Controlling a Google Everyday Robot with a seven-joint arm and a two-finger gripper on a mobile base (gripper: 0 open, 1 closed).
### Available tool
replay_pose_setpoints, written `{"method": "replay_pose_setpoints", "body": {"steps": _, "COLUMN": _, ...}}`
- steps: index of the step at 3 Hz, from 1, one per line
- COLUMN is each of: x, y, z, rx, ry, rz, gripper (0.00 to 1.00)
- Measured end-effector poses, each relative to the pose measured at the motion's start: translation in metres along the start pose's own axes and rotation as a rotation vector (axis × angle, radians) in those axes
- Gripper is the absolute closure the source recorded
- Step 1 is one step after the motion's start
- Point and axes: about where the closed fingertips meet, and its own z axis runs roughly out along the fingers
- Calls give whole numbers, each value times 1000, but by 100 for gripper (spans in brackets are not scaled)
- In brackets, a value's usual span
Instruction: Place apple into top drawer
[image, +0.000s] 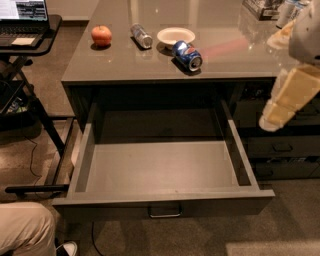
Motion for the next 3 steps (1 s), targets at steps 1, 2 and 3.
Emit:
{"method": "replay_pose_setpoints", "body": {"steps": 1, "x": -57, "y": -30, "z": -13, "rx": 35, "ry": -192, "rz": 72, "gripper": 0}}
{"method": "replay_pose_setpoints", "body": {"steps": 2, "x": -57, "y": -30, "z": -13, "rx": 35, "ry": -192, "rz": 72, "gripper": 0}}
{"method": "replay_pose_setpoints", "body": {"steps": 3, "x": -66, "y": -33, "z": -5, "rx": 32, "ry": -181, "rz": 88, "gripper": 0}}
